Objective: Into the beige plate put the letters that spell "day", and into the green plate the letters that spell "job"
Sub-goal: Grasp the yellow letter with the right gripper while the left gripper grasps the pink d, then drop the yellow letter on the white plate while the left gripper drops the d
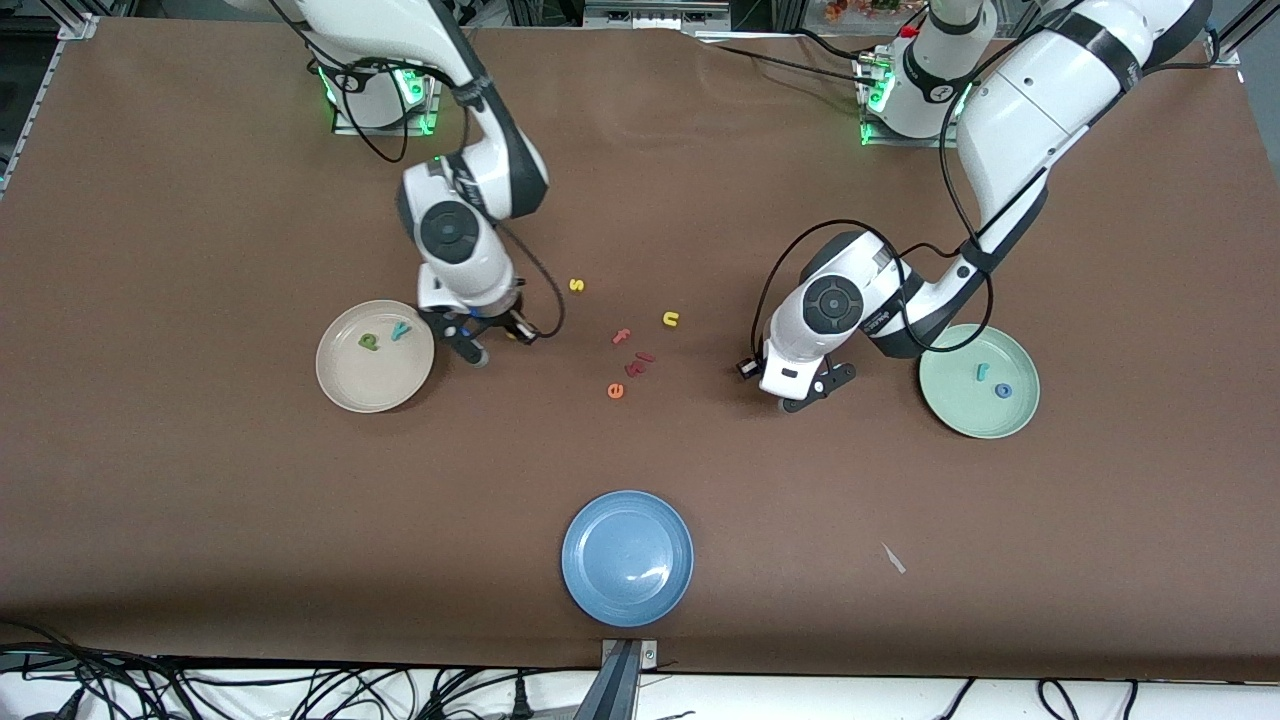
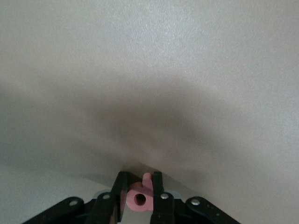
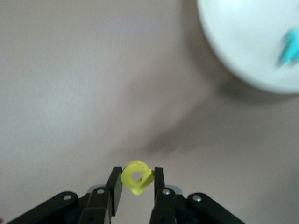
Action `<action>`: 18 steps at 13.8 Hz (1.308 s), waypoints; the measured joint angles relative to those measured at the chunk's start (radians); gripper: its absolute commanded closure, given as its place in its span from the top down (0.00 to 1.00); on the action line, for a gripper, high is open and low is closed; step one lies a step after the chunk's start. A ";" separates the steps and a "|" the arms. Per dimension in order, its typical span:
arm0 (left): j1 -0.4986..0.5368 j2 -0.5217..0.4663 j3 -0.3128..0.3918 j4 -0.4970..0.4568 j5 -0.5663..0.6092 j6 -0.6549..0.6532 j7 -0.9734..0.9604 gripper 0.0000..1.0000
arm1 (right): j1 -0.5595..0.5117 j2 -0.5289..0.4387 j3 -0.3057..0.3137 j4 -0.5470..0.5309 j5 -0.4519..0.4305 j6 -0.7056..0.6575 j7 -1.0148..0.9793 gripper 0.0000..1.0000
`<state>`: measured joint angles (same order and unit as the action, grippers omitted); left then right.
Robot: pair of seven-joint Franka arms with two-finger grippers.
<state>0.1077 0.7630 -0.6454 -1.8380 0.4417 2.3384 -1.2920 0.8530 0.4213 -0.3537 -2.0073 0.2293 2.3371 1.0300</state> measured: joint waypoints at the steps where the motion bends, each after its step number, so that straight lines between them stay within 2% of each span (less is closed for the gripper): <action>1: 0.005 -0.002 0.004 0.005 0.000 -0.001 0.000 0.00 | -0.001 -0.032 -0.050 0.000 0.000 -0.052 -0.080 0.10; 3: 0.047 -0.030 0.003 0.024 0.000 -0.022 0.000 0.00 | -0.006 -0.062 -0.147 -0.006 0.000 -0.097 -0.245 0.09; 4: 0.089 -0.059 -0.007 0.034 0.000 -0.058 0.006 0.00 | -0.015 -0.059 -0.175 -0.013 0.000 -0.100 -0.309 0.09; 7: 0.290 -0.140 -0.090 0.038 0.000 -0.209 0.116 0.00 | -0.044 0.002 -0.186 -0.035 0.000 -0.066 -0.376 0.12; 8: 0.367 -0.149 -0.124 0.037 0.000 -0.266 0.179 0.00 | -0.046 0.028 -0.186 -0.037 0.000 -0.051 -0.378 0.30; 9: 0.437 -0.152 -0.149 0.036 0.000 -0.317 0.248 0.00 | -0.046 0.051 -0.186 -0.037 0.000 -0.039 -0.378 0.88; 10: 0.495 -0.152 -0.161 0.032 0.000 -0.355 0.320 0.00 | -0.047 0.068 -0.186 -0.036 0.000 -0.029 -0.378 1.00; 13: 0.593 -0.135 -0.155 0.012 0.000 -0.376 0.492 0.00 | -0.053 0.069 -0.187 -0.024 0.000 -0.027 -0.378 1.00; 14: 0.611 -0.122 -0.151 0.007 0.000 -0.376 0.526 0.05 | -0.054 0.055 -0.187 -0.015 0.000 -0.037 -0.378 1.00; 15: 0.621 -0.106 -0.145 0.005 0.001 -0.371 0.543 0.42 | -0.054 0.036 -0.188 -0.002 0.000 -0.059 -0.378 1.00; 17: 0.624 -0.080 -0.132 0.005 0.006 -0.350 0.556 1.00 | -0.054 0.000 -0.197 0.048 0.000 -0.140 -0.380 1.00; 18: 0.624 -0.074 -0.131 0.005 0.009 -0.344 0.556 1.00 | -0.055 -0.012 -0.205 0.090 0.000 -0.203 -0.381 1.00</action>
<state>0.7321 0.6891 -0.7767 -1.8332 0.4503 1.9947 -0.7358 0.7985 0.4090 -0.5586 -1.9168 0.2295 2.1346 0.6492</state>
